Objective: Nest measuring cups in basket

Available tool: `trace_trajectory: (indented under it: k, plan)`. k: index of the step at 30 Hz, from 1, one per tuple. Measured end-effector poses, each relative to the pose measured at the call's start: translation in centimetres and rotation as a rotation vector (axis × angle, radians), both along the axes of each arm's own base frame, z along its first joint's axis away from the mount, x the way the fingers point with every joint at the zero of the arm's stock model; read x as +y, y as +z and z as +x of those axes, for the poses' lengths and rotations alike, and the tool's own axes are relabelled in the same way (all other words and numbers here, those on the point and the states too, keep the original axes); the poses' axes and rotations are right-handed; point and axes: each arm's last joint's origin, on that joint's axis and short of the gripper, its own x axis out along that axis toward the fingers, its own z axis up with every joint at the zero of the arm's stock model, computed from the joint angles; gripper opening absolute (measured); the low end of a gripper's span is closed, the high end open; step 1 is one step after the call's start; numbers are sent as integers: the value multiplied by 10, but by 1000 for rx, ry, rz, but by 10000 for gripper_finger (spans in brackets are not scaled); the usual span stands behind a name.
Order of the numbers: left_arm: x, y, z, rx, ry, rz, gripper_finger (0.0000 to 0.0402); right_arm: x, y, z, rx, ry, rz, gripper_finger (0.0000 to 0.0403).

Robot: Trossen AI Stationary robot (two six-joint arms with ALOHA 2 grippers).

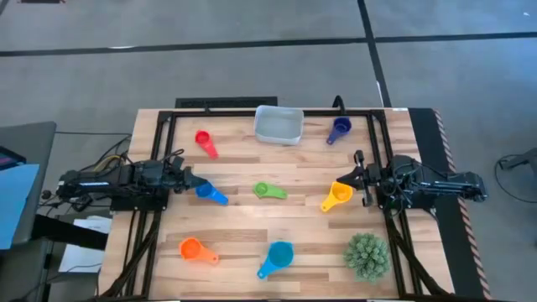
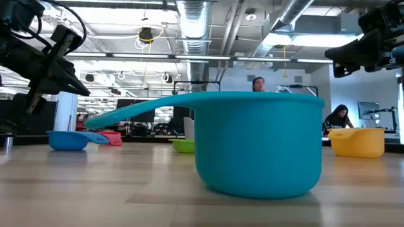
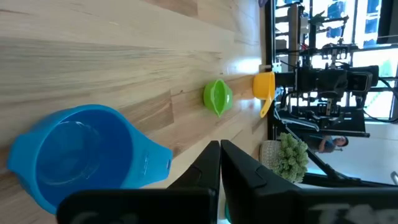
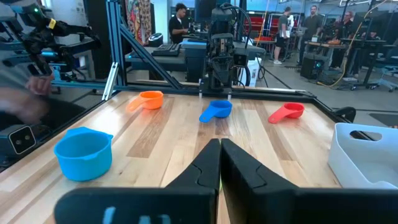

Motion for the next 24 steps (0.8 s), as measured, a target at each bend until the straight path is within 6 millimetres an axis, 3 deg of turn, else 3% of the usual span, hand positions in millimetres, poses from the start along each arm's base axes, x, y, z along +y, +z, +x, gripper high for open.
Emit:
trace_trajectory:
  k: [19,24]
  plan:
    - [0,1,0,-17,9,-24,0,0,0,0,0,1,0,37]
    - [5,6,2,-69,148,79,0,0,0,0,-2,-5,-10,37]
